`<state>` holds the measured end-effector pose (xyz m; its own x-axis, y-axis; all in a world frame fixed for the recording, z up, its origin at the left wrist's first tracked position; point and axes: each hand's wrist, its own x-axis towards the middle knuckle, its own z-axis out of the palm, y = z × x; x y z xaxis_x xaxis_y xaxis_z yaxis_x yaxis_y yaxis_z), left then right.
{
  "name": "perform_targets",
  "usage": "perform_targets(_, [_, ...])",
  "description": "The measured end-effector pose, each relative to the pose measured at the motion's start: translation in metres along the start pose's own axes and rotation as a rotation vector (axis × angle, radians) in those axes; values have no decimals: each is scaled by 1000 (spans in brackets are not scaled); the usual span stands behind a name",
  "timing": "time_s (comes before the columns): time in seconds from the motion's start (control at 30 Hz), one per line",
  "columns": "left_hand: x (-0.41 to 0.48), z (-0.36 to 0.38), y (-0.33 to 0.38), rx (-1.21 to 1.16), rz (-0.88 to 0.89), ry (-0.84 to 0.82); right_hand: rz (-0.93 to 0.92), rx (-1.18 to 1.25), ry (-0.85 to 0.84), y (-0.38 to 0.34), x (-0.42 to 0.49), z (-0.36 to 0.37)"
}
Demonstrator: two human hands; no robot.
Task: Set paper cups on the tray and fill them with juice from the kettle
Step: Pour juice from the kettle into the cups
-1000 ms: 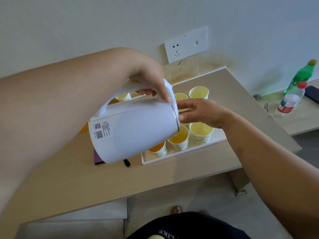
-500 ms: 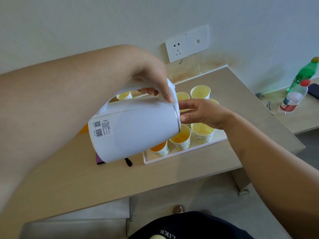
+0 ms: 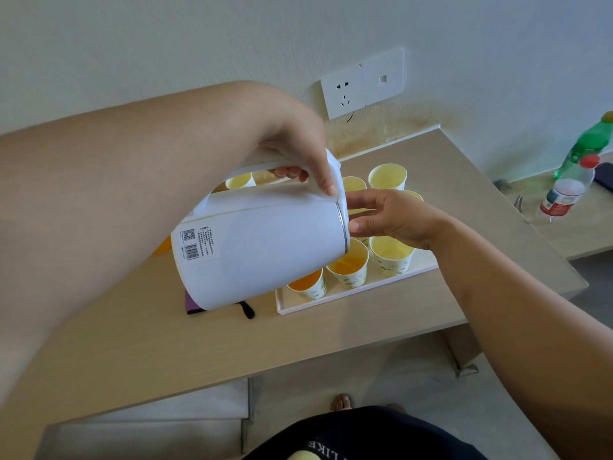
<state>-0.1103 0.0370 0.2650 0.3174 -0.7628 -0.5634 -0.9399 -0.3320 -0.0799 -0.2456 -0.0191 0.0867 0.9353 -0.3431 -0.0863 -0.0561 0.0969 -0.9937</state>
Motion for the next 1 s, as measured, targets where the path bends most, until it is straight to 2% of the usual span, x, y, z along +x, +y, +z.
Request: perform_targets(1.0, [9,-5,16,54,-34,-35,-21,11,-21,7,1,-7])
